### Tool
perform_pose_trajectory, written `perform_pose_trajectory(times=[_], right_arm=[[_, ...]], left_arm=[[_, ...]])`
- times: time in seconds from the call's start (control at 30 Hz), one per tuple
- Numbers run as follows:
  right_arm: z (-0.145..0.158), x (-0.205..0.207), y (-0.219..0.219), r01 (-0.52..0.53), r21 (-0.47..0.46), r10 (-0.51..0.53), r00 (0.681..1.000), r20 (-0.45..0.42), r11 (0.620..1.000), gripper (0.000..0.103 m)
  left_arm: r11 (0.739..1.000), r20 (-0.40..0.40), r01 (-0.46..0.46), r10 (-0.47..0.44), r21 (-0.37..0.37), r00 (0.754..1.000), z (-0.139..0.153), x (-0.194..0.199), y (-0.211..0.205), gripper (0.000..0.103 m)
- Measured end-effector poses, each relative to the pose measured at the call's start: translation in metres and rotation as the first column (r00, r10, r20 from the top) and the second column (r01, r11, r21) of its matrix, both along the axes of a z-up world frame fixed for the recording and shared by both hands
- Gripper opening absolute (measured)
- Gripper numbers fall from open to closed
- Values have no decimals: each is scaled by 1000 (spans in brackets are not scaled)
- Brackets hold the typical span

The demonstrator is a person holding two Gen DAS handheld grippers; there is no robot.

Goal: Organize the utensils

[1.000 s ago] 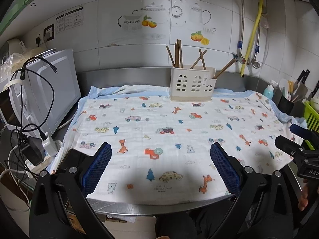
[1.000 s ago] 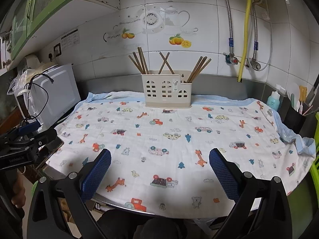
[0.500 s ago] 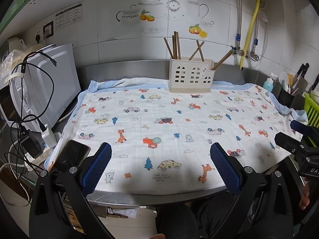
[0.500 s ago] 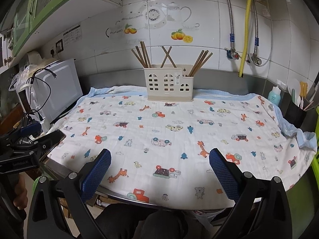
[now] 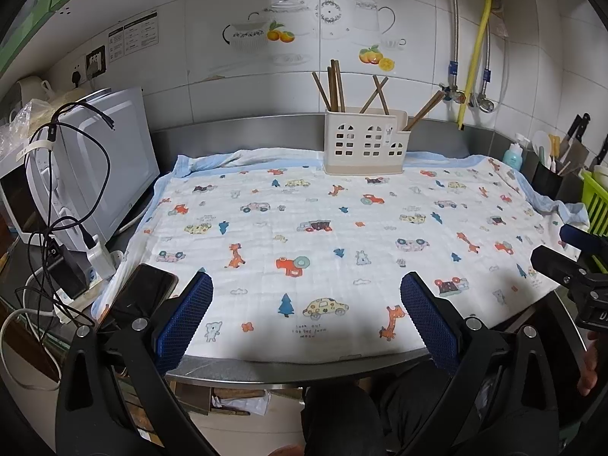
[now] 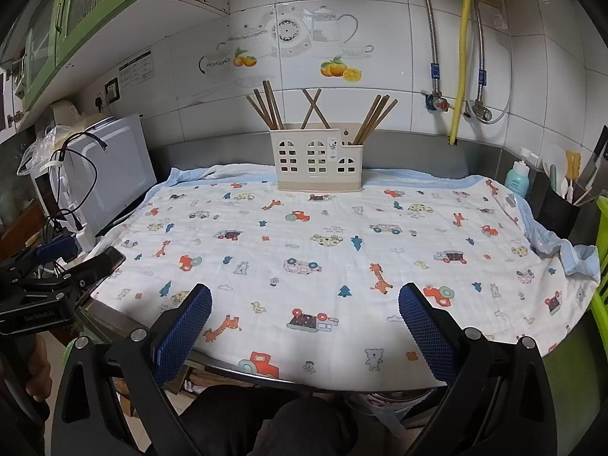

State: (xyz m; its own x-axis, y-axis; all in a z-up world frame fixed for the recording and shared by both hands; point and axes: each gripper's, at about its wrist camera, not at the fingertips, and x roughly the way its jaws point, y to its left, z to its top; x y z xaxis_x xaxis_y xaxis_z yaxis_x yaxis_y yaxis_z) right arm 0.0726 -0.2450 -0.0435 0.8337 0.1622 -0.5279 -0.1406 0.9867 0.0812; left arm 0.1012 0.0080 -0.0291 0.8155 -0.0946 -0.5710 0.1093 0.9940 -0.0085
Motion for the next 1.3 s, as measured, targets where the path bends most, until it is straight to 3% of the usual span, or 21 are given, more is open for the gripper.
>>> perform_pose_trajectory(times=[1.3], right_arm=[[-2, -2, 3, -7, -8, 7, 1000, -8, 1000, 96]], left_arm=[[1000, -27, 3, -2, 16, 1000, -10, -3, -5, 98]])
